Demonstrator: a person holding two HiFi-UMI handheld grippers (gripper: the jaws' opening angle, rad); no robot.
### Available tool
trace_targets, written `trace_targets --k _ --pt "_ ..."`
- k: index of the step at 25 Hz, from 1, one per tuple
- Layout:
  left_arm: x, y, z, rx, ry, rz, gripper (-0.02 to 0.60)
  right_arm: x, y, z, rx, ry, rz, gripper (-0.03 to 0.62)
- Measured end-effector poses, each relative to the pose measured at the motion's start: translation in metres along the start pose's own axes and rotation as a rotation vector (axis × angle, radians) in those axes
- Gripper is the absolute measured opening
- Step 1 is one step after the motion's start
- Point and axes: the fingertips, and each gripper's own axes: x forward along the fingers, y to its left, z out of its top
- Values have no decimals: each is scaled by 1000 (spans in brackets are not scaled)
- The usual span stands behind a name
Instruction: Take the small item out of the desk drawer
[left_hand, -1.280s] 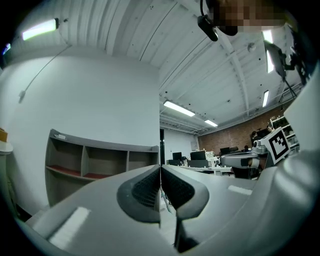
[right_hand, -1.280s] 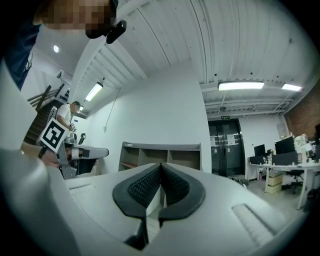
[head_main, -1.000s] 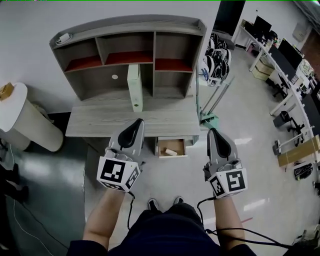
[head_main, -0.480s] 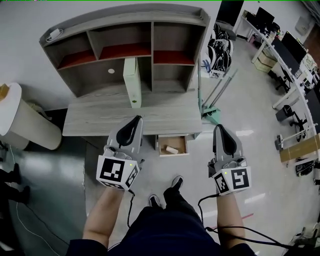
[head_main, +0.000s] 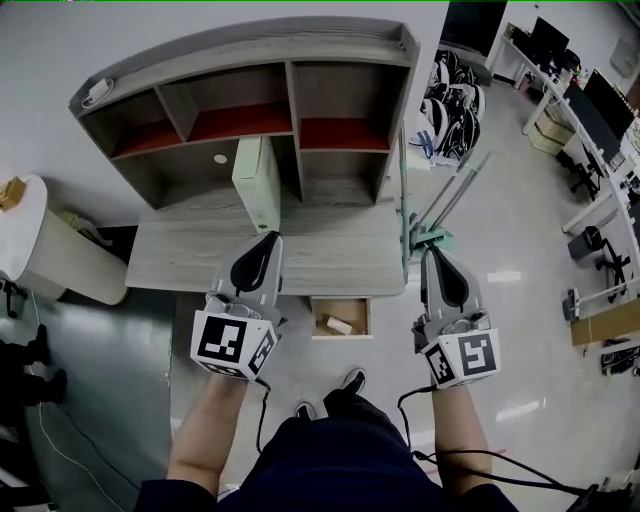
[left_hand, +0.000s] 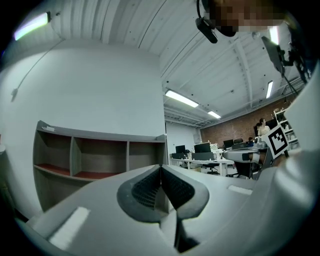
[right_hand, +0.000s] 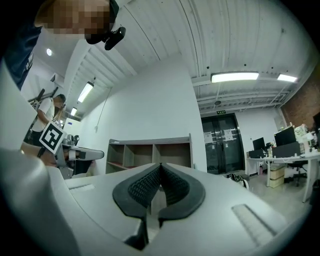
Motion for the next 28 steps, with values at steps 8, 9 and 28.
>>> trace_targets --k 8,9,28 --pt "43 -15 -7 18 27 29 5 22 -46 -13 31 9 25 6" --pt "46 -17 -6 22 29 34 5 24 -51 -14 34 10 27 6" --pt "84 -45 -114 115 271 -96 5 13 -90 -55 92 79 -11 6"
